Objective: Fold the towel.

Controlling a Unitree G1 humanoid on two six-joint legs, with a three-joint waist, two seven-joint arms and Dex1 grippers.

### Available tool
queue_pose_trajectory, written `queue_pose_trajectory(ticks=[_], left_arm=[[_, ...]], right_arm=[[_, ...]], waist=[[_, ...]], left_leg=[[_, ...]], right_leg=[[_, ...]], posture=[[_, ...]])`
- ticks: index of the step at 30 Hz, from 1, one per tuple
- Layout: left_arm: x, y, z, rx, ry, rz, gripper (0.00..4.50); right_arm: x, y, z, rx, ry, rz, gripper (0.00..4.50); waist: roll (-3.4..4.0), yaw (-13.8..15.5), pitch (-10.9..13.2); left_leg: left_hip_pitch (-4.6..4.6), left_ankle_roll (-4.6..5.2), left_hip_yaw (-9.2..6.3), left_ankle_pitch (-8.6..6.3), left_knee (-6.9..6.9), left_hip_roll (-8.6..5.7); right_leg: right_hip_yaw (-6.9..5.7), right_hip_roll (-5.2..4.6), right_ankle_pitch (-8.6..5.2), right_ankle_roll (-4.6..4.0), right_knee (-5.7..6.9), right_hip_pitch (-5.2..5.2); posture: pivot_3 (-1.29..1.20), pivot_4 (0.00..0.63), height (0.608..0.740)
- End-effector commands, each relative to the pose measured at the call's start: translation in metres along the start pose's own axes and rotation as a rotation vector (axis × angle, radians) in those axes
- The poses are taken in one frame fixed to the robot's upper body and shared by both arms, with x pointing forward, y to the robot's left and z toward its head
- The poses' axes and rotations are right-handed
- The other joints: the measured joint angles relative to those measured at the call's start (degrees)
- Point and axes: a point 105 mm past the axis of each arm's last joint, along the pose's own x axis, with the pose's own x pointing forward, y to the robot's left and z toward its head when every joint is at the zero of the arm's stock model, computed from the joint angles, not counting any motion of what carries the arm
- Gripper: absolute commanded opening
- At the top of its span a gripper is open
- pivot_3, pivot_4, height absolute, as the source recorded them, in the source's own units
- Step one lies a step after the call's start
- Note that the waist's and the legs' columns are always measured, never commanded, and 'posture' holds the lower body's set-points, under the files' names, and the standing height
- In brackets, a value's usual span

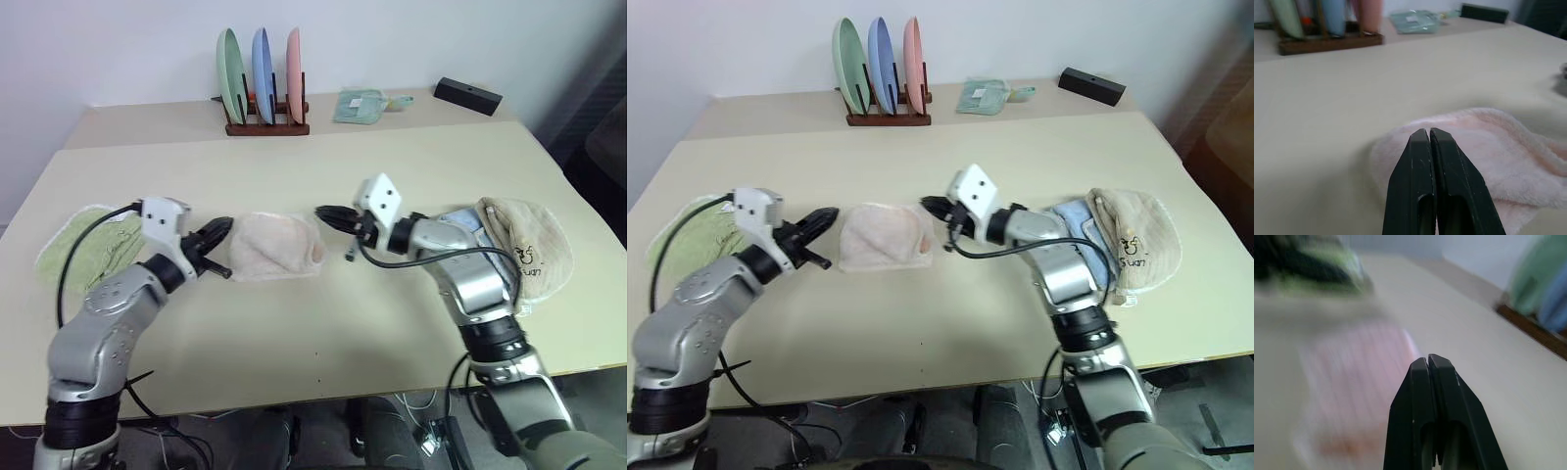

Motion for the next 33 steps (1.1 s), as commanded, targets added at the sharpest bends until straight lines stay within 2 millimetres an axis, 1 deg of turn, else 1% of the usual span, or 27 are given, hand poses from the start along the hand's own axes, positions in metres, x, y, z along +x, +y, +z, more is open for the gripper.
queue_pose_trajectory(ticks=[1, 3, 4, 5, 7, 8, 9, 10, 11, 14, 16, 17, 18, 19, 20, 21, 23, 24, 25, 26, 27, 29, 32, 33], left_arm=[[0.008, 0.002, -0.011, 0.056, 0.044, -0.01, 0.07], [0.011, 0.008, -0.025, 0.059, 0.094, 0.015, 0.07], [0.011, 0.01, -0.03, 0.063, 0.11, 0.024, 0.07], [0.009, 0.012, -0.039, 0.088, 0.143, 0.024, 0.07], [0.005, 0.015, -0.062, 0.1, 0.209, 0.034, 0.07], [0.004, 0.017, -0.068, 0.096, 0.222, 0.041, 0.07], [0.002, 0.017, -0.07, 0.09, 0.218, 0.047, 0.07], [0.002, 0.017, -0.07, 0.088, 0.211, 0.049, 0.07], [0.0, 0.018, -0.069, 0.079, 0.197, 0.057, 0.07], [-0.008, 0.017, -0.061, 0.063, 0.13, 0.075, 0.07], [-0.01, 0.017, -0.057, 0.063, 0.103, 0.079, 0.07], [-0.013, 0.017, -0.05, 0.044, 0.066, 0.086, 0.07], [-0.018, 0.019, -0.04, 0.029, 0.017, 0.099, 0.0], [-0.025, 0.023, -0.03, 0.021, -0.02, 0.124, 0.0], [-0.03, 0.026, -0.024, 0.017, -0.04, 0.14, 0.0], [-0.036, 0.031, -0.021, 0.019, -0.041, 0.162, 0.0], [-0.047, 0.039, -0.023, -0.031, -0.029, 0.2, 0.0], [-0.051, 0.042, -0.023, -0.069, -0.038, 0.213, 0.53], [-0.054, 0.044, -0.023, -0.119, -0.047, 0.226, 0.85], [-0.055, 0.045, -0.024, -0.16, -0.041, 0.232, 1.38], [-0.056, 0.044, -0.028, -0.196, -0.02, 0.231, 1.88], [-0.053, 0.035, -0.04, -0.249, 0.056, 0.193, 2.94], [-0.043, 0.023, -0.05, -0.357, 0.09, 0.17, 4.39], [-0.038, 0.02, -0.052, -0.403, 0.094, 0.172, 4.46]], right_arm=[[0.017, 0.009, -0.014, 0.022, 0.053, 0.035, 0.0], [0.025, 0.016, -0.029, 0.033, 0.099, 0.062, 0.0], [0.027, 0.018, -0.033, 0.036, 0.112, 0.07, 0.0], [0.029, 0.022, -0.044, 0.031, 0.146, 0.076, 0.0], [0.03, 0.031, -0.079, 0.045, 0.256, 0.078, 0.0], [0.029, 0.034, -0.091, 0.052, 0.292, 0.073, 0.0], [0.027, 0.035, -0.098, 0.043, 0.317, 0.069, 0.0], [0.026, 0.035, -0.102, 0.033, 0.327, 0.067, 0.0], [0.024, 0.035, -0.102, 0.026, 0.323, 0.062, 0.0], [0.015, 0.027, -0.085, 0.015, 0.25, 0.044, 0.0], [0.012, 0.025, -0.077, -0.003, 0.222, 0.042, 0.0], [0.011, 0.019, -0.065, 0.003, 0.177, 0.024, 0.0], [0.007, 0.014, -0.05, 0.011, 0.124, 0.011, 0.53], [0.002, 0.01, -0.037, 0.005, 0.091, 0.01, 0.87], [-0.002, 0.008, -0.029, 0.0, 0.074, 0.013, 1.3], [-0.007, 0.007, -0.025, -0.006, 0.071, 0.017, 1.87], [-0.015, 0.007, -0.021, -0.012, 0.075, 0.029, 2.78], [-0.018, 0.008, -0.019, -0.017, 0.079, 0.037, 3.38], [-0.021, 0.009, -0.017, -0.026, 0.079, 0.049, 3.89], [-0.023, 0.01, -0.015, -0.034, 0.079, 0.058, 4.4], [-0.024, 0.011, -0.013, -0.044, 0.077, 0.061, 4.5], [-0.026, 0.011, -0.007, -0.057, 0.069, 0.064, 4.5], [-0.032, 0.021, 0.001, -0.085, 0.066, 0.141, 4.5], [-0.033, 0.024, 0.002, -0.091, 0.064, 0.159, 4.5]], waist=[[0.01, 0.0, 0.0], [0.02, -0.1, 0.0], [0.03, -0.1, 0.0], [0.03, -0.1, 0.0], [0.05, -0.3, 0.0], [0.05, -0.4, 0.0], [0.05, -0.5, 0.0], [0.07, -0.5, -0.1], [0.1, -0.6, -0.1], [0.1, -0.7, -0.1], [0.1, -0.7, -0.1], [0.09, -0.7, -0.1], [0.09, -0.8, -0.1], [0.09, -0.9, -0.1], [0.08, -1.0, -0.1], [0.08, -1.0, -0.1], [0.08, -1.1, -0.1], [0.08, -1.2, -0.1], [0.08, -1.2, -0.1], [0.08, -1.2, -0.1], [0.08, -1.2, -0.1], [0.08, -1.2, -0.1], [0.06, -0.9, -0.1], [0.04, -0.9, -0.1]], left_leg=[[0.0, 0.0, 0.0, 0.0, -0.01, 0.0], [0.01, 0.0, 0.0, 0.0, -0.01, -0.03], [-0.01, 0.0, 0.0, 0.0, -0.01, -0.03], [-0.04, 0.0, 0.01, 0.0, -0.01, -0.03], [-0.18, 0.0, 0.02, 0.0, 0.0, -0.03], [-0.15, -0.01, 0.02, 0.0, -0.02, -0.03], [-0.16, -0.01, 0.02, 0.0, -0.03, -0.03], [-0.17, -0.01, 0.02, 0.0, -0.02, -0.02], [-0.17, -0.01, 0.03, 0.0, -0.02, -0.03], [0.0, 0.0, 0.02, 0.0, -0.02, -0.02], [-0.04, 0.01, 0.0, -0.01, -0.02, -0.03], [-0.04, 0.0, 0.0, 0.0, -0.02, -0.03], [-0.05, 0.0, 0.0, 0.0, -0.01, -0.03], [-0.11, 0.0, 0.0, 0.0, -0.01, -0.02], [-0.19, 0.0, -0.01, 0.0, 0.0, -0.02], [-0.26, 0.0, -0.02, 0.0, 0.01, -0.01], [-0.25, 0.0, -0.03, 0.0, -0.01, 0.0], [-0.23, 0.0, -0.03, 0.0, -0.01, 0.0], [-0.22, 0.0, -0.02, -0.01, -0.01, 0.0], [-0.21, 0.01, -0.02, -0.01, -0.02, 0.0], [-0.21, 0.01, -0.02, -0.01, -0.01, 0.0], [-0.23, 0.01, -0.02, -0.01, 0.0, 0.0], [-0.24, 0.02, -0.02, -0.01, 0.01, -0.04], [-0.23, 0.03, -0.03, -0.02, 0.02, -0.05]], right_leg=[[0.0, 0.0, 0.0, 0.0, 0.0, 0.0], [0.0, 0.0, 0.0, 0.0, -0.01, 0.0], [0.0, 0.0, 0.0, 0.0, 0.0, -0.02], [0.0, 0.0, 0.0, 0.0, 0.01, -0.06], [0.0, -0.01, 0.0, 0.0, 0.07, -0.21], [0.0, -0.02, 0.0, 0.0, 0.08, -0.2], [0.0, -0.01, 0.0, 0.0, 0.08, -0.22], [0.0, -0.01, 0.0, 0.0, 0.08, -0.23], [0.01, -0.03, 0.0, 0.0, 0.09, -0.23], [0.01, -0.02, 0.0, 0.0, 0.08, -0.07], [0.0, -0.03, 0.0, 0.01, 0.08, -0.09], [0.01, -0.03, 0.0, 0.01, 0.08, -0.09], [0.0, -0.03, 0.0, 0.01, 0.08, -0.09], [0.0, -0.02, 0.0, 0.0, 0.08, -0.14], [0.0, -0.03, 0.0, 0.0, 0.09, -0.2], [0.0, -0.07, 0.0, 0.0, 0.09, -0.27], [0.0, -0.08, 0.0, 0.0, 0.08, -0.27], [0.0, -0.08, 0.0, 0.0, 0.08, -0.25], [0.0, -0.08, 0.0, 0.0, 0.08, -0.24], [0.0, -0.08, -0.01, 0.01, 0.08, -0.23], [-0.01, -0.08, -0.01, 0.01, 0.08, -0.23], [-0.01, -0.08, 0.0, 0.01, 0.08, -0.24], [-0.01, -0.07, 0.0, 0.01, 0.08, -0.23], [-0.03, -0.07, -0.01, 0.01, 0.05, -0.19]], posture=[[0.0, 0.15, 0.727], [0.0, 0.15, 0.727], [0.0, 0.15, 0.727], [0.0, 0.15, 0.727], [0.0, 0.15, 0.727], [0.0, 0.15, 0.727], [0.0, 0.15, 0.727], [0.0, 0.15, 0.727], [0.0, 0.15, 0.727], [0.0, 0.15, 0.727], [0.0, 0.15, 0.727], [0.0, 0.15, 0.727], [0.0, 0.15, 0.727], [0.0, 0.15, 0.727], [0.0, 0.15, 0.727], [0.0, 0.15, 0.727], [0.0, 0.15, 0.727], [0.0, 0.15, 0.727], [0.0, 0.15, 0.727], [0.0, 0.15, 0.727], [0.0, 0.15, 0.727], [0.0, 0.15, 0.727], [0.0, 0.15, 0.727], [0.0, 0.15, 0.727]])
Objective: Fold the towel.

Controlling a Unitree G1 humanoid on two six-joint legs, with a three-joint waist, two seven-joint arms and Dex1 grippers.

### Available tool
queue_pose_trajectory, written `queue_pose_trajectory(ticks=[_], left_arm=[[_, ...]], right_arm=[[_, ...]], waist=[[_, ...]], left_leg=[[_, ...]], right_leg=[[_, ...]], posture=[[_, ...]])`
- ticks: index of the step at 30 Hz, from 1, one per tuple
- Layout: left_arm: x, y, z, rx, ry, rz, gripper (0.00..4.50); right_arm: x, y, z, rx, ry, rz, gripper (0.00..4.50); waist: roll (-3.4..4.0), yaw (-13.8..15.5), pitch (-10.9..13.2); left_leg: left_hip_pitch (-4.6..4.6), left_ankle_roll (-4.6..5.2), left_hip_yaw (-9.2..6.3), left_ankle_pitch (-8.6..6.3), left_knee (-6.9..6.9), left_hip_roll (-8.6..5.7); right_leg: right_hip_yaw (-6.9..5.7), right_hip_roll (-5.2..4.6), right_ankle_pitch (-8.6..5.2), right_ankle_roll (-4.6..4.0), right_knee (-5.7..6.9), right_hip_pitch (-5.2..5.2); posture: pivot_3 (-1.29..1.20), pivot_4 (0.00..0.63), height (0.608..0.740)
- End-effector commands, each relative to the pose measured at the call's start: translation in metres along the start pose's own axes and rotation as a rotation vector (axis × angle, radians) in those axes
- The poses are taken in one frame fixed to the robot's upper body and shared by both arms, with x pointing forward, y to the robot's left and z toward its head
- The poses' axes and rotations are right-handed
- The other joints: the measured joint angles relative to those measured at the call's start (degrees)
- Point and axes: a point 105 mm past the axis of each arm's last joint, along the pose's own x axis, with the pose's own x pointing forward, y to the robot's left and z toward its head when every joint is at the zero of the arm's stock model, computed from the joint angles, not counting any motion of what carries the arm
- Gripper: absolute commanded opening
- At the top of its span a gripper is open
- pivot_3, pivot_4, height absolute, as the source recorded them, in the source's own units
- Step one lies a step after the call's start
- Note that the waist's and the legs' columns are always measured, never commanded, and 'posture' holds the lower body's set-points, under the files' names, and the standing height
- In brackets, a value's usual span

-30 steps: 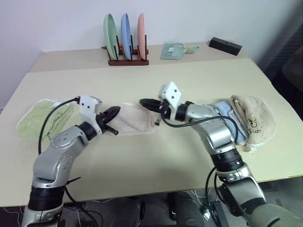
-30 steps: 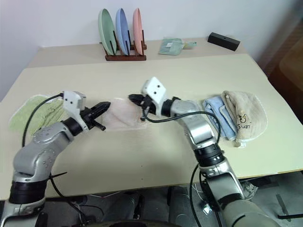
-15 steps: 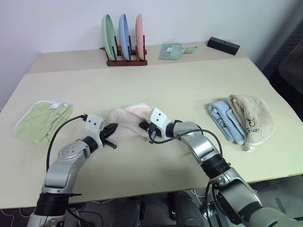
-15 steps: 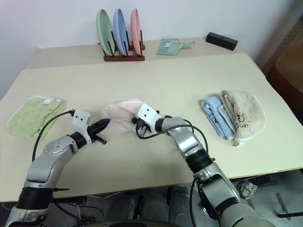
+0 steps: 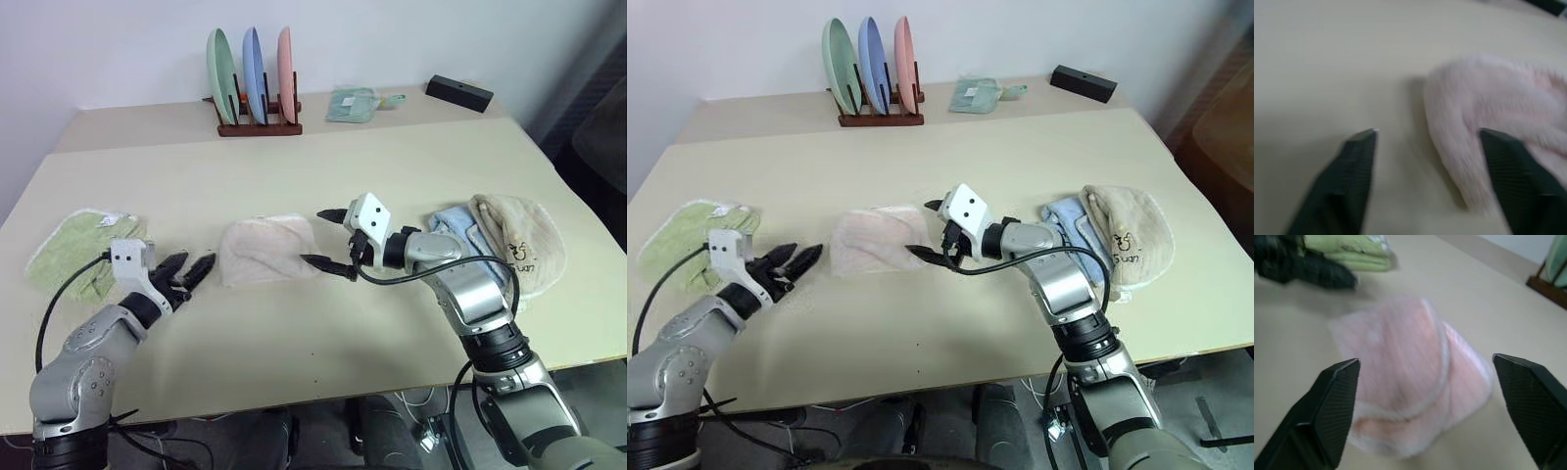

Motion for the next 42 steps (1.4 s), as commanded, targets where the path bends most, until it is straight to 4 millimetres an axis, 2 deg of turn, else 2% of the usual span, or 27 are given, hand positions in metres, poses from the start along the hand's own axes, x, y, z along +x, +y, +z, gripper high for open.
queue_pose_trajectory(ticks=[1, 6, 11, 14, 21, 22, 25, 30, 33, 35, 37, 39, 42], left_arm=[[0.012, -0.02, 0.002, -0.085, -0.001, -0.048, 4.46], [0.033, -0.03, 0.0, -0.232, 0.007, -0.057, 4.46], [0.054, -0.05, -0.011, -0.202, 0.07, -0.119, 4.46], [0.062, -0.053, -0.009, -0.241, 0.036, -0.109, 3.7], [0.068, -0.059, -0.011, -0.247, 0.024, -0.112, 0.29], [0.068, -0.06, -0.011, -0.247, 0.023, -0.113, 0.04], [0.068, -0.06, -0.009, -0.225, 0.011, -0.111, 0.04], [0.058, -0.025, 0.052, -0.192, -0.293, 0.058, 0.04], [0.025, 0.024, 0.11, -0.106, -0.54, 0.315, 0.04], [0.005, 0.044, 0.131, -0.092, -0.638, 0.428, 0.04], [-0.021, 0.069, 0.145, -0.134, -0.737, 0.561, 0.04], [-0.048, 0.091, 0.149, -0.157, -0.804, 0.692, 0.04], [-0.065, 0.113, 0.127, -0.252, -0.779, 0.813, 0.04]], right_arm=[[-0.005, 0.011, 0.019, -0.052, -0.053, 0.063, 4.5], [-0.008, 0.015, 0.016, -0.071, -0.043, 0.064, 4.5], [-0.009, 0.018, 0.011, -0.081, -0.028, 0.052, 4.5], [-0.011, 0.019, 0.01, -0.088, -0.019, 0.041, 4.5], [-0.015, 0.019, 0.006, -0.098, 0.002, 0.021, 4.5], [-0.015, 0.02, 0.006, -0.098, 0.001, 0.019, 4.5], [-0.014, 0.019, 0.007, -0.101, -0.004, 0.013, 4.5], [-0.014, 0.014, 0.009, -0.119, -0.006, -0.003, 4.5], [-0.014, 0.012, 0.009, -0.123, -0.006, -0.007, 4.5], [-0.014, 0.013, 0.009, -0.123, -0.007, -0.006, 4.5], [-0.014, 0.014, 0.008, -0.122, -0.008, 0.0, 4.5], [-0.013, 0.017, 0.008, -0.12, -0.01, 0.008, 4.5], [-0.011, 0.019, 0.007, -0.118, -0.014, 0.02, 4.5]], waist=[[-0.02, 0.1, 0.0], [-0.07, 0.2, 0.0], [-0.07, 0.1, 0.0], [-0.07, 0.5, 0.0], [-0.09, 1.2, 0.0], [-0.09, 1.1, 0.0], [-0.09, 1.1, 0.0], [-0.12, 1.1, 0.0], [-0.16, 0.9, 0.0], [-0.16, 0.8, 0.0], [-0.16, 1.0, 0.0], [-0.19, 1.1, 0.0], [-0.22, 1.1, 0.0]], left_leg=[[0.01, 0.0, 0.0, 0.0, 0.0, 0.0], [0.05, -0.02, -0.02, 0.01, 0.02, 0.02], [0.03, -0.04, -0.01, 0.02, 0.01, 0.02], [0.05, -0.04, -0.01, 0.02, 0.02, 0.0], [0.03, -0.04, 0.0, 0.02, 0.05, -0.01], [0.04, -0.04, 0.0, 0.02, 0.05, -0.01], [0.04, -0.04, 0.0, 0.02, 0.05, 0.0], [0.03, -0.05, -0.01, 0.03, 0.05, 0.01], [0.02, -0.08, -0.01, 0.04, 0.04, 0.03], [0.03, -0.13, 0.01, 0.03, 0.01, 0.08], [0.02, -0.13, 0.02, 0.02, -0.01, 0.08], [0.01, -0.13, 0.02, 0.02, 0.0, 0.05], [0.02, -0.13, 0.01, 0.02, 0.01, 0.05]], right_leg=[[0.0, 0.0, 0.0, 0.0, -0.01, 0.01], [-0.02, -0.05, 0.0, 0.0, 0.01, 0.04], [-0.01, -0.04, 0.0, 0.0, 0.01, 0.02], [-0.01, -0.04, 0.0, 0.0, 0.01, 0.05], [-0.01, -0.06, 0.0, 0.0, 0.0, 0.05], [-0.01, -0.06, 0.01, 0.0, 0.0, 0.05], [-0.01, -0.06, 0.0, 0.0, 0.01, 0.05], [-0.01, -0.05, 0.01, 0.0, 0.0, 0.04], [-0.01, -0.04, 0.01, -0.01, 0.01, 0.02], [0.0, 0.0, 0.01, -0.02, 0.01, -0.02], [0.0, 0.0, 0.01, -0.02, -0.02, -0.04], [0.0, -0.01, 0.02, -0.02, -0.06, -0.01], [0.0, -0.01, 0.02, -0.01, -0.06, 0.0]], posture=[[0.0, 0.15, 0.727], [0.0, 0.15, 0.727], [0.0, 0.15, 0.727], [0.0, 0.15, 0.727], [0.0, 0.15, 0.727], [0.0, 0.15, 0.727], [0.0, 0.15, 0.727], [0.0, 0.15, 0.727], [0.0, 0.15, 0.727], [0.0, 0.15, 0.727], [0.0, 0.15, 0.727], [0.0, 0.15, 0.727], [0.0, 0.15, 0.727]])
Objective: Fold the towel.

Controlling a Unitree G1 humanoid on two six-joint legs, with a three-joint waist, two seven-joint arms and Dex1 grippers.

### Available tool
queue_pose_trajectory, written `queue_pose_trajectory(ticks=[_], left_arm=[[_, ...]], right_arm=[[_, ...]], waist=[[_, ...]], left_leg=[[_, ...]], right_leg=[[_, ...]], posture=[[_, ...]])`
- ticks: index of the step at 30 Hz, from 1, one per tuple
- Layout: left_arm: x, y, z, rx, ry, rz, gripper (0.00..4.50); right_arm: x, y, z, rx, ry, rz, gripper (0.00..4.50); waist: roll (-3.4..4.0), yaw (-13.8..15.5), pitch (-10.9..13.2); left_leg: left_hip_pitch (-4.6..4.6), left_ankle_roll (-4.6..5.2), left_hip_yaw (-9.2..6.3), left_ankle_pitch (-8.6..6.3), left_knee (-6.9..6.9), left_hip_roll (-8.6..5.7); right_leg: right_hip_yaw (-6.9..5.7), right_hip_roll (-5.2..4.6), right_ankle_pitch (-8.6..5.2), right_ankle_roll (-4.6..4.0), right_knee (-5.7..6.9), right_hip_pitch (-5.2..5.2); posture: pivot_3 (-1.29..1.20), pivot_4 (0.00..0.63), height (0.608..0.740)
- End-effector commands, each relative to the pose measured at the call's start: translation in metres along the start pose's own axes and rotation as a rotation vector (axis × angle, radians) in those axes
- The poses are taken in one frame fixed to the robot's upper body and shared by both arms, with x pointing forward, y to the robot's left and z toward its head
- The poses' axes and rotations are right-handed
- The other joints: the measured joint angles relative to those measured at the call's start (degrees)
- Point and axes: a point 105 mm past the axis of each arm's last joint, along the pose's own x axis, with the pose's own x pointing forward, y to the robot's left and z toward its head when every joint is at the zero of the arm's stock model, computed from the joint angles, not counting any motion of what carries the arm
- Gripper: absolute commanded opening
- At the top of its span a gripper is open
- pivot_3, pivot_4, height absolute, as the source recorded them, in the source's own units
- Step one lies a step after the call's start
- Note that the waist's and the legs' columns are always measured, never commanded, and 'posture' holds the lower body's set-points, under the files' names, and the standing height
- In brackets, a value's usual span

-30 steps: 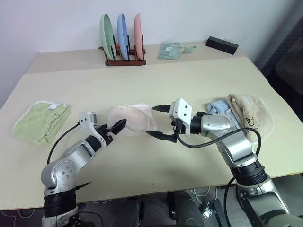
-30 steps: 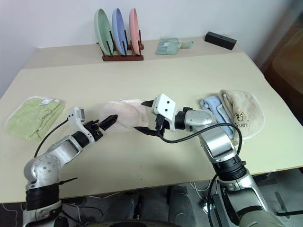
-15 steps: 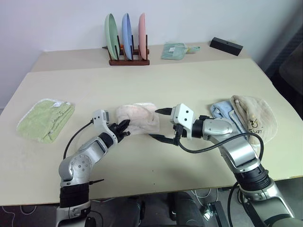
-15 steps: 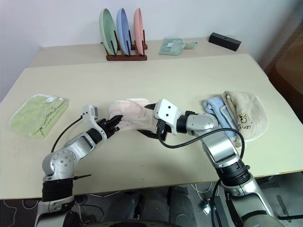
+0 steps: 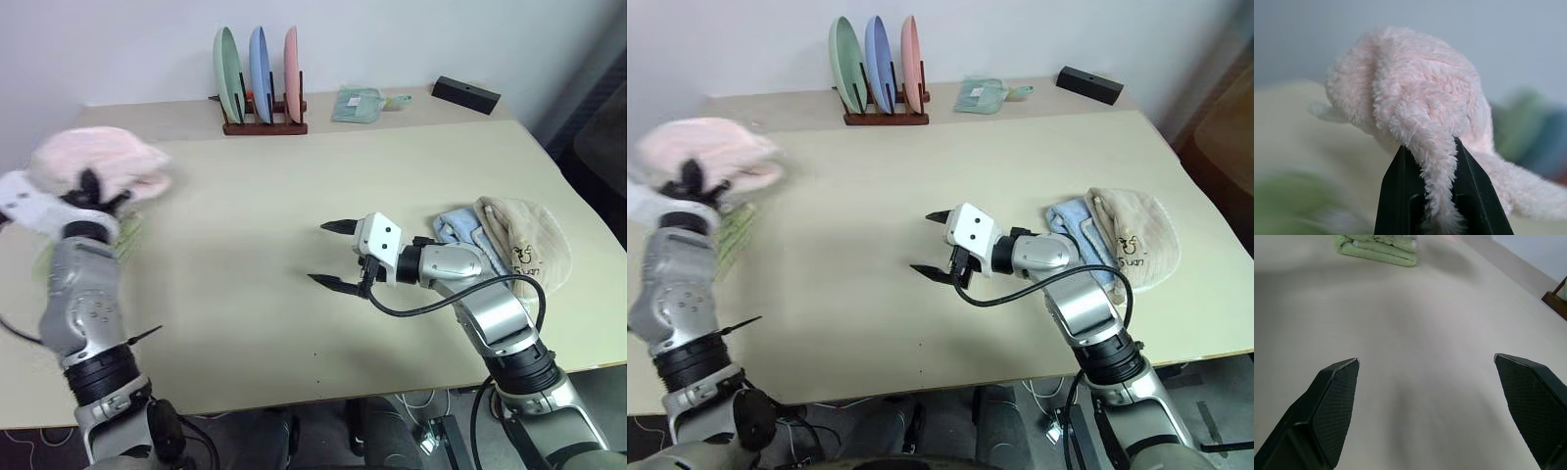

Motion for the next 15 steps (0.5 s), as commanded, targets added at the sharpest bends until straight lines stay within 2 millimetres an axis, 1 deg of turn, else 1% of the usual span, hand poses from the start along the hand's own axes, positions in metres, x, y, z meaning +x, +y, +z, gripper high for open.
queue_pose_trajectory(ticks=[1, 6, 7, 8, 9, 10, 12, 13, 14, 15], left_arm=[[-0.007, 0.029, 0.003, -0.035, -0.011, 0.127, 0.04], [-0.008, 0.031, 0.002, -0.043, -0.005, 0.135, 0.04], [-0.013, 0.038, -0.004, -0.053, 0.016, 0.168, 0.04], [-0.025, 0.052, -0.016, -0.07, 0.061, 0.224, 0.39], [-0.037, 0.062, -0.026, -0.093, 0.096, 0.258, 0.77], [-0.044, 0.067, -0.032, -0.108, 0.117, 0.278, 1.05], [-0.05, 0.069, -0.035, -0.121, 0.129, 0.282, 2.04], [-0.051, 0.068, -0.035, -0.12, 0.135, 0.279, 2.45], [-0.052, 0.068, -0.036, -0.12, 0.14, 0.276, 3.04], [-0.053, 0.068, -0.036, -0.119, 0.143, 0.275, 3.44]], right_arm=[[0.002, 0.002, 0.012, -0.04, -0.043, 0.015, 4.5], [0.002, 0.002, 0.012, -0.041, -0.044, 0.016, 4.5], [0.002, 0.003, 0.012, -0.042, -0.045, 0.019, 4.5], [0.002, 0.002, 0.011, -0.043, -0.042, 0.024, 4.5], [0.002, 0.002, 0.01, -0.045, -0.038, 0.032, 4.5], [0.002, 0.002, 0.009, -0.045, -0.035, 0.037, 4.5], [0.002, 0.002, 0.008, -0.046, -0.034, 0.041, 4.5], [0.003, 0.002, 0.008, -0.047, -0.035, 0.044, 4.5], [0.003, 0.002, 0.008, -0.048, -0.035, 0.047, 4.5], [0.003, 0.002, 0.008, -0.048, -0.036, 0.048, 4.5]], waist=[[-0.01, 0.1, 0.0], [-0.42, 0.3, -0.1], [-0.42, 0.1, -0.1], [-0.42, 0.0, -0.1], [-0.4, 0.0, -0.1], [-0.33, -0.3, -0.2], [-0.43, -0.5, -0.1], [-0.58, -0.4, -0.1], [-0.69, -0.1, -0.1], [-0.7, 0.1, -0.1]], left_leg=[[0.01, 0.0, 0.0, 0.0, 0.0, 0.0], [-0.01, -0.01, -0.19, 0.01, 0.1, -0.02], [0.02, 0.0, -0.19, 0.0, 0.1, -0.03], [0.03, 0.0, -0.19, 0.0, 0.09, -0.03], [0.03, 0.0, -0.19, 0.0, 0.09, -0.02], [0.05, 0.0, -0.17, 0.0, 0.05, -0.02], [0.2, 0.08, 0.07, -0.07, -0.04, -0.01], [0.14, 0.06, 0.04, -0.07, -0.02, 0.04], [0.05, 0.0, -0.04, -0.04, 0.02, 0.07], [0.01, -0.08, -0.11, 0.01, 0.03, 0.1]], right_leg=[[0.0, 0.0, 0.0, 0.0, 0.0, 0.01], [-0.15, 0.02, 0.0, 0.0, 0.0, 0.12], [-0.15, 0.01, 0.0, 0.0, 0.01, 0.15], [-0.15, 0.01, 0.0, 0.0, 0.01, 0.14], [-0.15, 0.01, 0.0, 0.0, 0.01, 0.13], [-0.14, 0.01, 0.0, 0.0, -0.02, 0.13], [0.0, -0.05, -0.01, 0.02, -0.03, 0.14], [-0.02, 0.01, -0.01, 0.01, -0.02, 0.1], [-0.06, 0.06, 0.0, -0.01, 0.0, 0.05], [-0.11, 0.1, 0.05, -0.08, 0.0, 0.03]], posture=[[0.0, 0.15, 0.727], [0.0, 0.15, 0.727], [0.0, 0.15, 0.727], [0.0, 0.15, 0.727], [0.0, 0.15, 0.727], [0.0, 0.15, 0.727], [0.0, 0.15, 0.727], [0.0, 0.15, 0.727], [0.0, 0.15, 0.727], [0.0, 0.15, 0.727]])
